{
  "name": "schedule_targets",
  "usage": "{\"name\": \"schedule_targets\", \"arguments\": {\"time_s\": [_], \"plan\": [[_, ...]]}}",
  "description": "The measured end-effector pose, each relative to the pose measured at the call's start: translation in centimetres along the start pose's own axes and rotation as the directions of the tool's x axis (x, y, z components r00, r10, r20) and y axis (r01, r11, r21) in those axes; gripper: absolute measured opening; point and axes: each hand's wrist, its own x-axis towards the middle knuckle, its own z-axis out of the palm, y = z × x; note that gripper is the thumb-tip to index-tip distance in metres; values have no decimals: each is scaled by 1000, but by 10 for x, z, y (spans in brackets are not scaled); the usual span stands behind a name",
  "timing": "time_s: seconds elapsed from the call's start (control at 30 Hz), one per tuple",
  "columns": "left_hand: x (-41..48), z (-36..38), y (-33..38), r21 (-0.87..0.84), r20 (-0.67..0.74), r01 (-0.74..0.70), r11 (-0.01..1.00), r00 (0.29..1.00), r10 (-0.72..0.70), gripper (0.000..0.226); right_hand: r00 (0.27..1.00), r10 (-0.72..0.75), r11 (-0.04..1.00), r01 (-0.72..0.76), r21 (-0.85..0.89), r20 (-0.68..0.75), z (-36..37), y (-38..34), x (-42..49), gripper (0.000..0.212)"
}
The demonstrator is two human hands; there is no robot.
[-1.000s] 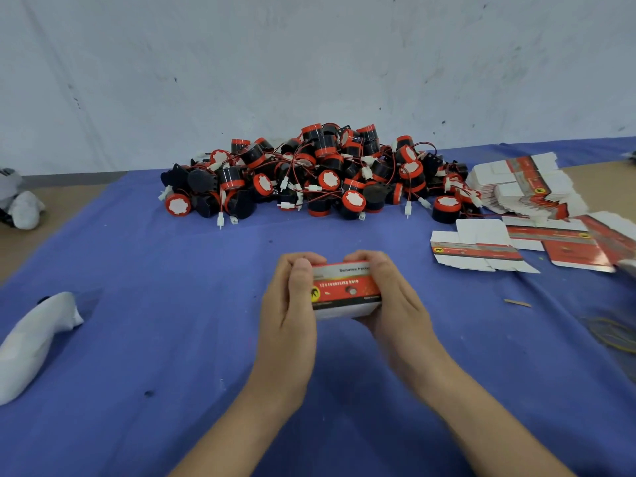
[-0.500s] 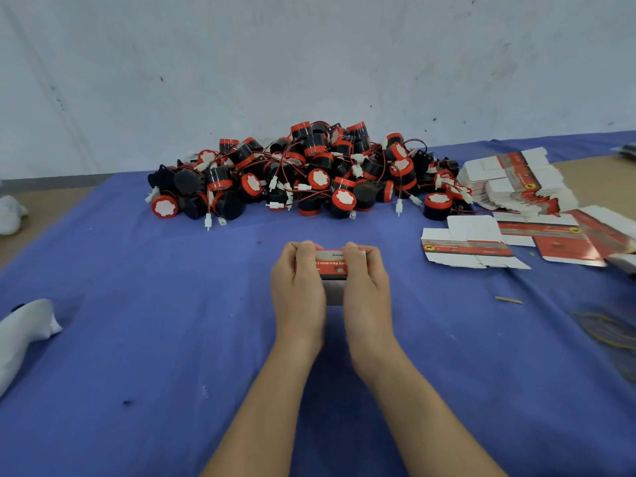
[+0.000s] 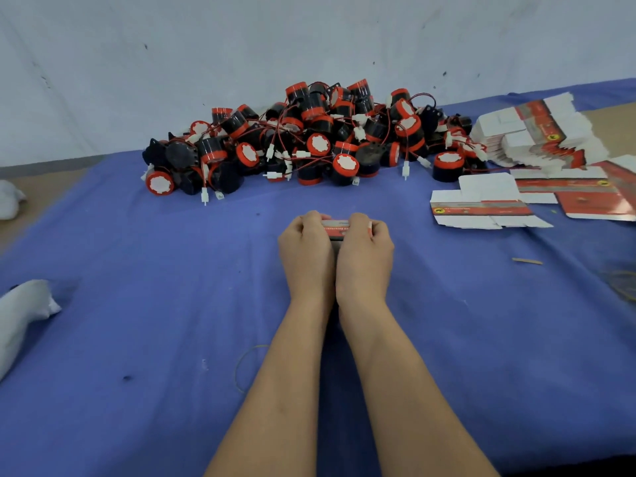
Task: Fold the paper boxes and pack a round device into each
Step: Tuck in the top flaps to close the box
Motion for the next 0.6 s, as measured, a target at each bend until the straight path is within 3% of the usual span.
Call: {"name": "schedule_targets", "arguments": {"time_s": [0.3,0.5,0.6], "plan": [[-13,2,2,-6,8,4,1000,1000,-4,24,1000,28,998,-28,49,-5,-10,-2,-9,17],[-40,-24,-5,-3,129,-31,1000,991,31,27,987,-158,981,160,-109,22,-30,2,-40,24],[-52,-33,-4,15,167,-14,1000,986,12,28,982,-149,984,159,-84,115,-46,2,-50,31]]}}
